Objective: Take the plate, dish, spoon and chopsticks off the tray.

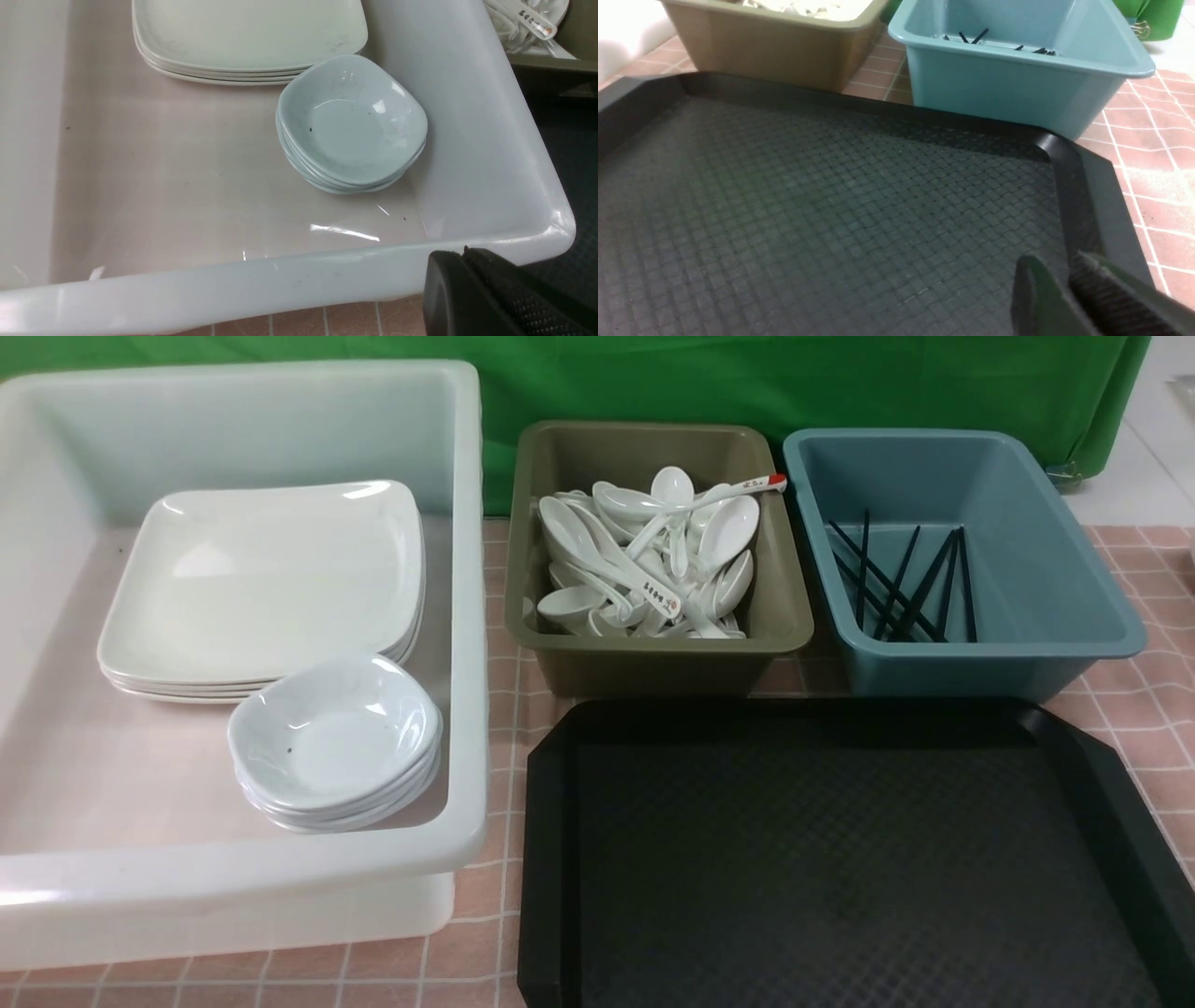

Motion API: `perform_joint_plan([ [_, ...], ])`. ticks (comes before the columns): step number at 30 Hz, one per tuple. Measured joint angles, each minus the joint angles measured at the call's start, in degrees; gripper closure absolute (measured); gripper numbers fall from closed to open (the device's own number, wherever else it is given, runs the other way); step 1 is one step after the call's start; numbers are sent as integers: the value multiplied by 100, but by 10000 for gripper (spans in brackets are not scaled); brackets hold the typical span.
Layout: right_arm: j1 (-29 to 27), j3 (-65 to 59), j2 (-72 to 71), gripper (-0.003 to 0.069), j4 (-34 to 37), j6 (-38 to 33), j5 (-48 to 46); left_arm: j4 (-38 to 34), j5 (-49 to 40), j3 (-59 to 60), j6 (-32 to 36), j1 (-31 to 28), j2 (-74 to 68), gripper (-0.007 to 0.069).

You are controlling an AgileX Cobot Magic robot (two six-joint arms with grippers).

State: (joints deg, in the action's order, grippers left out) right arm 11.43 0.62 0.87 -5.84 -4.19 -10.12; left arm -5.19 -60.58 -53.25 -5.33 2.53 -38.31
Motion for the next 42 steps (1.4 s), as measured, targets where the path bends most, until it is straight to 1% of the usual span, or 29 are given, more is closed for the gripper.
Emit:
perform_joint_plan([
  [2, 0, 0, 0, 495, 0, 0, 0, -79, -53, 0, 57, 0, 4, 627],
  [6, -11, 0, 0, 485, 0, 0, 0, -869, -331, 14, 533, 0, 219, 625],
  [10, -11, 0, 0, 479, 0, 0, 0, -1570, -298, 26, 978, 0, 840, 625],
  [12, -11, 0, 0, 475, 0, 0, 0, -1698, -114, 26, 1154, 0, 1190, 625],
  [15, -11, 0, 0, 472, 0, 0, 0, -1703, 328, 33, 1284, 0, 1567, 625],
  [20, -11, 0, 0, 463, 0, 0, 0, -1733, 1718, 309, 1285, 0, 1929, 625],
  [23, -11, 0, 0, 458, 0, 0, -5, -1732, 2070, 439, 1285, 0, 1909, 625],
  [29, -11, 0, 0, 447, 0, 0, -5, -1472, 2196, 611, 1285, 0, 1891, 624],
  [36, -11, 0, 0, 428, 0, 0, -5, -777, 2214, 730, 1568, 0, 1885, 624],
  [40, -11, 0, 0, 423, 0, 0, -5, -733, 2398, 768, 1585, 0, 1881, 624],
  [42, -11, 0, 0, 422, 0, 0, -5, -828, 2831, 988, 1587, 0, 1879, 622],
])
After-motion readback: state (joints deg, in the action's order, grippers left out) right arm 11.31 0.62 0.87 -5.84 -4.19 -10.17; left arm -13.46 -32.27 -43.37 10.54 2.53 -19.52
